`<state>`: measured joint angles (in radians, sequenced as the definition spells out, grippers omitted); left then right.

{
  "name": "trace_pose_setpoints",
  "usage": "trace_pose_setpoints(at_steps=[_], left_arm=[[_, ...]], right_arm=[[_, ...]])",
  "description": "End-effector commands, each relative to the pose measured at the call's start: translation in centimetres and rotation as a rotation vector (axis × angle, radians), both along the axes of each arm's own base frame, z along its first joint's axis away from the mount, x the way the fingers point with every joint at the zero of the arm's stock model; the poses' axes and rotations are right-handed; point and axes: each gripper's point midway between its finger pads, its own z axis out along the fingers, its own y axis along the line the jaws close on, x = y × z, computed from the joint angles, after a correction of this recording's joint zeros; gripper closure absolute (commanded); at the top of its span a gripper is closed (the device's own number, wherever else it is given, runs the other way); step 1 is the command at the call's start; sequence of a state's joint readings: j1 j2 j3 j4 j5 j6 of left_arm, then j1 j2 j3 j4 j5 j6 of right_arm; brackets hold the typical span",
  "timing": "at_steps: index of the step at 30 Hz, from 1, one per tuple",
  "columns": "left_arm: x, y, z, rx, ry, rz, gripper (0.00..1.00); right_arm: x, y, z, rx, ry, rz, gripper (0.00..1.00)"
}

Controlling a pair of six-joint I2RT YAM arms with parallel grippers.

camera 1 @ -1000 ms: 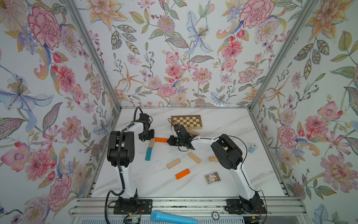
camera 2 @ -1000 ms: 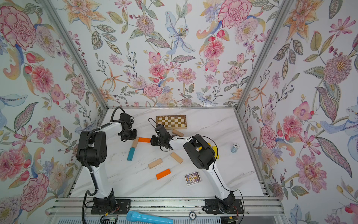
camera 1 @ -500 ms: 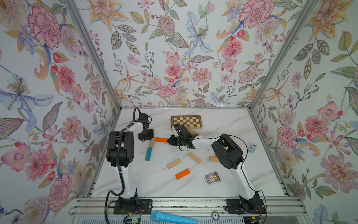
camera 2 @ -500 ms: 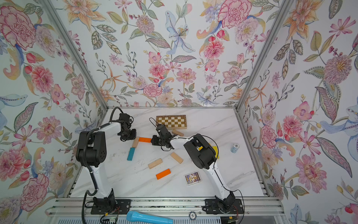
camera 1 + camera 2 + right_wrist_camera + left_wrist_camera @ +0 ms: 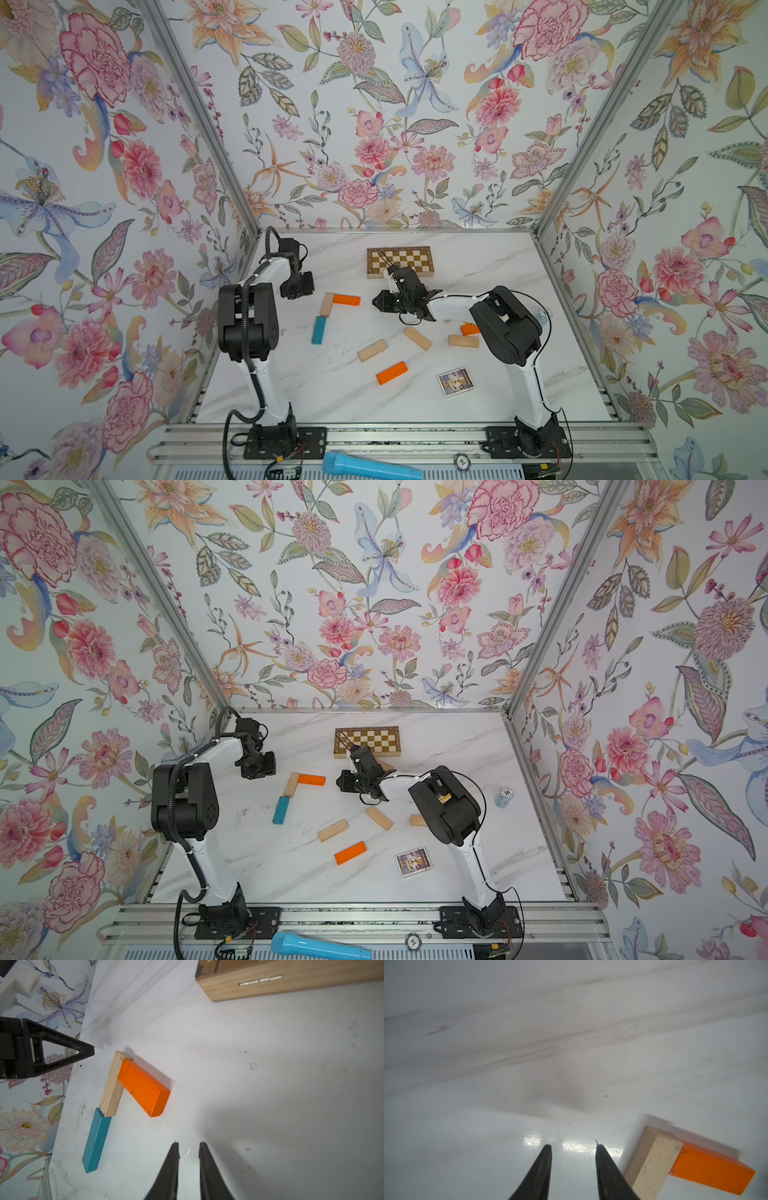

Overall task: Assemble the number 6 with building blocks
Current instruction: Adjust the building block at the center of the board.

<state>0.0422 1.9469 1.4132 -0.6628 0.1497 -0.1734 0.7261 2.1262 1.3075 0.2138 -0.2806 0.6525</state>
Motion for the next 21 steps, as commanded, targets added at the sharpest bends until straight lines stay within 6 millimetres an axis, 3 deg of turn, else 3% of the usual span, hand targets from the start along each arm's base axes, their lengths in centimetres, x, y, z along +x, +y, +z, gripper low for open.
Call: trace_pose_setpoints(at_steps=[1,5,11,16,21], left_arm=[[-2.9,-0.3,2.4,-0.005,-0.004,0.007,0.52],[-6.4,-1.1,3.4,-0.032,-0.013,-0.019,0.38],[-10.6,-3.4,4.2,-0.074,-0.039,-0.061,0.37],[-12.3,-6.0,3.3,-0.082,-0.032,-0.154,0.38],[-13.0,-5.6,1.6,-0.019,-0.004,-0.168,0.42]], right_arm=[[-0.2,-0.3,4.8,0.048,-0.111,0.025,0.78],[-1.0,-2.0,6.8,0.052,-0.154,0.013,0.76],[-1.8,-4.8,9.6,0.086,-0.208,-0.029,0.75],[-2.3,-6.4,11.0,0.098,-0.240,-0.049,0.73],[-3.4,-7.5,12.2,0.085,-0.314,-0.035,0.72]])
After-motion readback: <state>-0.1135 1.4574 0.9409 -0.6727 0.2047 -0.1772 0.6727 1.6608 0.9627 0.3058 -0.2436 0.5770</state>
